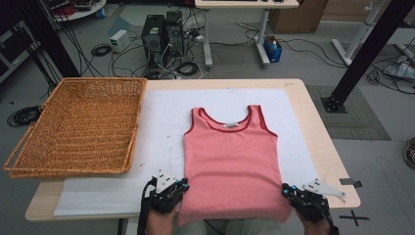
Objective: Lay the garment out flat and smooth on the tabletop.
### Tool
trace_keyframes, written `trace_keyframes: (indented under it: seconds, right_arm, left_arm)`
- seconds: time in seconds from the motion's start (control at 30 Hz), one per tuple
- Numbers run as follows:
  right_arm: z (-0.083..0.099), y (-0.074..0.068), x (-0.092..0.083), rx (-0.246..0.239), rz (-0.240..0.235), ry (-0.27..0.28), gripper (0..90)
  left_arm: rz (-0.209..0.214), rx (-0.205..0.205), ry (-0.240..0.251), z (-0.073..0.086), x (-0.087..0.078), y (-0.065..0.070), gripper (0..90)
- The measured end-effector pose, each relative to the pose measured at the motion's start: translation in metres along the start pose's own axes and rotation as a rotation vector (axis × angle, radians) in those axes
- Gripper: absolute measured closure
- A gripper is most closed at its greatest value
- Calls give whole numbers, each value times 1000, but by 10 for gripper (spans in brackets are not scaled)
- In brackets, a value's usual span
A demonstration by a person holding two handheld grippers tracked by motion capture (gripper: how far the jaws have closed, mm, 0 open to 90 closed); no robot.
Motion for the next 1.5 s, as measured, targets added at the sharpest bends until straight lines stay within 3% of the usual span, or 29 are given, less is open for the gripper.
trace_keyframes:
  seconds: [0.03, 0.07, 0.13, 0.23, 0.4, 0.5, 0.67, 0.87, 0.93, 1.0, 1.07, 1.1, 1.33, 1.43, 1.47, 1.5]
  right_arm:
    - [1, 0, -2, 1, -3, 3, 884]
    - [3, 0, -4, 10, -11, 0, 879]
    - [5, -1, -7, 19, -11, 2, 811]
    - [3, 1, -5, 40, 0, 5, 718]
    - [-18, 9, 4, 63, 27, 43, 647]
    - [-34, 16, 21, 55, 38, 22, 622]
    - [-55, 32, 57, 27, 70, -49, 620]
    - [-67, 39, 87, 2, 90, -145, 625]
    - [-67, 38, 88, -11, 110, -147, 658]
    - [-66, 39, 88, -20, 115, -141, 749]
    - [-66, 40, 87, -10, 104, -138, 819]
    - [-66, 41, 87, -12, 95, -139, 843]
    - [-61, 45, 81, 18, 55, -122, 853]
    - [-61, 46, 78, 18, 56, -120, 758]
    - [-62, 46, 76, 26, 57, -100, 720]
    - [-63, 47, 74, 29, 59, -76, 678]
  left_arm:
    - [10, 5, 3, 2, -3, 2, 876]
    - [53, 2, 18, 3, -7, 5, 875]
    - [78, 13, 45, -1, -7, 8, 861]
    - [62, 3, 56, -16, 0, 6, 651]
    - [11, 13, 60, -42, 18, -2, 563]
    - [-17, -6, 52, -58, 32, -12, 522]
    - [-60, -34, 7, -78, 57, -30, 511]
    - [-111, -57, -58, -81, 78, -42, 507]
    - [-120, -38, -62, -80, 78, -40, 565]
    - [-141, 26, -72, -78, 77, -37, 732]
    - [-131, 21, -75, -78, 76, -36, 854]
    - [-129, 15, -73, -77, 76, -37, 865]
    - [-126, -13, -52, -72, 66, -37, 868]
    - [-128, -13, -40, -70, 63, -37, 858]
    - [-135, -23, -32, -70, 62, -38, 825]
    - [-137, -41, -27, -71, 62, -39, 707]
Point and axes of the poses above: each handheld gripper's, and its own axes: x roughly forward along the jaws, z roughly out of its underside, y roughly to its right, the point moved 3 cm from there along x, roughly forward along the jaws, and after that the axes turned 11 degrees about -x, right-handed, at the moved point
